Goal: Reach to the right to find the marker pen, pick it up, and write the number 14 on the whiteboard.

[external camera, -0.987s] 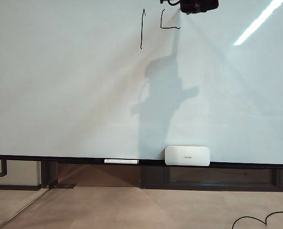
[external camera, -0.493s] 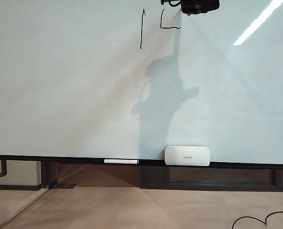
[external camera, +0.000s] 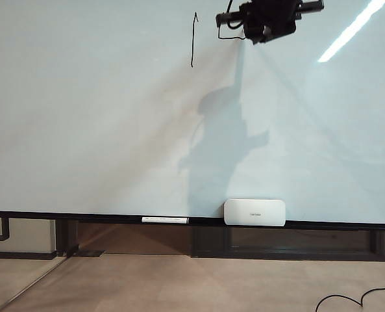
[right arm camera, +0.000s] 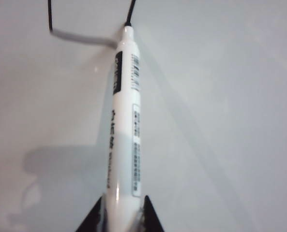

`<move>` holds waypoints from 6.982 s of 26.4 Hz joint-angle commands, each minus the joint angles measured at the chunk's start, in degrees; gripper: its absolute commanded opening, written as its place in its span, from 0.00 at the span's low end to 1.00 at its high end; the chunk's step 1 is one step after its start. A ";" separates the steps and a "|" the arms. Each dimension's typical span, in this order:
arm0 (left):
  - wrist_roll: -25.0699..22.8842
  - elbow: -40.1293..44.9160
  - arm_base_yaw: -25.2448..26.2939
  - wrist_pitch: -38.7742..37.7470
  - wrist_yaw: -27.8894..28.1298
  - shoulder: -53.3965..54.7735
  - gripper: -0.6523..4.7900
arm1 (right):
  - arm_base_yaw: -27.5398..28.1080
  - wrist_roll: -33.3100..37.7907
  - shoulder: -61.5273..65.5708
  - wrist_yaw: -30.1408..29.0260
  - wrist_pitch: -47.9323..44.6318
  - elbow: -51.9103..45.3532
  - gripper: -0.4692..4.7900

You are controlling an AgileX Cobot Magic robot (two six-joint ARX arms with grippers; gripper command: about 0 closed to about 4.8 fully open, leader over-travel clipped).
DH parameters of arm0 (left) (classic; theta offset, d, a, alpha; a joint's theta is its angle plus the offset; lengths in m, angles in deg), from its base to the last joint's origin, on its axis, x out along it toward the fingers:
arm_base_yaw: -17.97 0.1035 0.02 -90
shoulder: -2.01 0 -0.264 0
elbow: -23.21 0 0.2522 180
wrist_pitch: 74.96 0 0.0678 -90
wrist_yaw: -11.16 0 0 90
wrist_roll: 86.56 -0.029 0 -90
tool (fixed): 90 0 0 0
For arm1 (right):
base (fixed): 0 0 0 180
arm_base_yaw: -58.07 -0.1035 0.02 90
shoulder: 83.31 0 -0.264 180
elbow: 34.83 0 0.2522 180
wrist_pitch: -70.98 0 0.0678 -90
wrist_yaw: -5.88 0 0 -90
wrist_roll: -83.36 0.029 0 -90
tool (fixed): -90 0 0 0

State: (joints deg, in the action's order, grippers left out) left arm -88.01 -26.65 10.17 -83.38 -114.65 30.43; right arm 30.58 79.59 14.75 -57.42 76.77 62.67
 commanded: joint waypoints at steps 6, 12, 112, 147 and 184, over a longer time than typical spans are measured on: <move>-0.02 -0.35 -0.02 1.22 0.02 -0.17 0.11 | 0.09 1.81 1.73 0.22 4.70 0.09 0.09; -0.02 -0.37 -0.02 1.20 0.02 -0.20 0.11 | 0.09 2.71 3.48 0.22 7.17 0.02 0.09; 9.66 4.57 18.29 -24.72 11.82 -28.00 0.11 | 20.22 8.28 -97.77 -33.29 47.54 -43.17 0.09; 14.62 25.51 17.49 -8.72 17.84 -28.28 0.11 | 20.17 12.92 -97.81 -36.04 16.87 -75.38 0.09; 3.58 35.58 8.72 -1.57 24.22 -28.28 0.11 | 19.98 6.73 -97.85 -28.26 13.62 -83.36 0.09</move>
State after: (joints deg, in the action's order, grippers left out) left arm -84.19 9.11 18.89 -85.43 -90.57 2.13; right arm 50.62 86.63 -83.09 -86.03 91.33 -20.84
